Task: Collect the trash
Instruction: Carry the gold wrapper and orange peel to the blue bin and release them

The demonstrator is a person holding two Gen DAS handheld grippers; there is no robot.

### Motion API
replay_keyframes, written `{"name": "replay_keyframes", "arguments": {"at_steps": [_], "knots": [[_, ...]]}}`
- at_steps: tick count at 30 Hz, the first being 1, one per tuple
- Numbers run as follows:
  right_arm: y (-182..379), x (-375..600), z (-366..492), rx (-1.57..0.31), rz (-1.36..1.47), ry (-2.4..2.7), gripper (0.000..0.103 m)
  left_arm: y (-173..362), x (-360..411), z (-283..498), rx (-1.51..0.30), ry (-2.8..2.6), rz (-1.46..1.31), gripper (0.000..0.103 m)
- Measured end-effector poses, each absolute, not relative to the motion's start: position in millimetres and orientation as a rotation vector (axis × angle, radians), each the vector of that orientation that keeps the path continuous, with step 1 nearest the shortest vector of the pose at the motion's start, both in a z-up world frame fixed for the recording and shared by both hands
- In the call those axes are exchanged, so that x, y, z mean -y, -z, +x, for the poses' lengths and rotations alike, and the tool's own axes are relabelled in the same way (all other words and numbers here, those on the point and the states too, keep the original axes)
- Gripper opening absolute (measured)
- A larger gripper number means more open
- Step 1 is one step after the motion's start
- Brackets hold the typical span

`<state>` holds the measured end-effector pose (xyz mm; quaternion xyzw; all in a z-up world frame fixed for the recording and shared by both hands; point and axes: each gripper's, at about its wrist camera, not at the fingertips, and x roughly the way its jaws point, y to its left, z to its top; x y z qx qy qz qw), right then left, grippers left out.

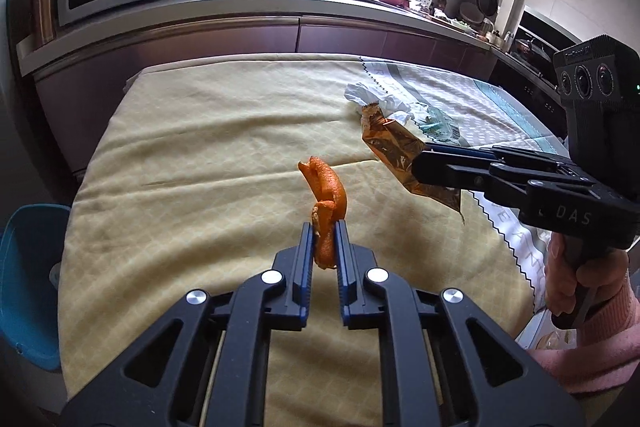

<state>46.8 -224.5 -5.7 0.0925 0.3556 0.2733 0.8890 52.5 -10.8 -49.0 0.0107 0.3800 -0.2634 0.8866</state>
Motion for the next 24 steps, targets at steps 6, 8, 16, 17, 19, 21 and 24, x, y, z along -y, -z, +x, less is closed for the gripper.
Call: {"name": "replay_keyframes", "arguments": {"at_steps": [6, 8, 16, 17, 19, 21, 24], "knots": [[-2, 199, 50, -0.728, 0.158, -0.628, 0.015, 42, -21, 45, -0.768, 0.486, -0.009, 0.011], [-4, 189, 52, -0.724, 0.146, -0.65, 0.015, 39, -33, 43, -0.761, 0.459, -0.025, 0.011], [-11, 149, 60, -0.726, 0.113, -0.74, 0.015, 32, -76, 37, -0.736, 0.359, -0.069, 0.011], [-12, 144, 62, -0.727, 0.108, -0.754, 0.015, 31, -81, 35, -0.732, 0.349, -0.075, 0.011], [-14, 132, 63, -0.727, 0.099, -0.779, 0.015, 29, -92, 33, -0.721, 0.323, -0.088, 0.011], [-16, 120, 66, -0.73, 0.084, -0.808, 0.015, 26, -104, 32, -0.713, 0.295, -0.101, 0.011], [-18, 104, 70, -0.733, 0.068, -0.846, 0.015, 24, -123, 32, -0.7, 0.251, -0.123, 0.01]]}}
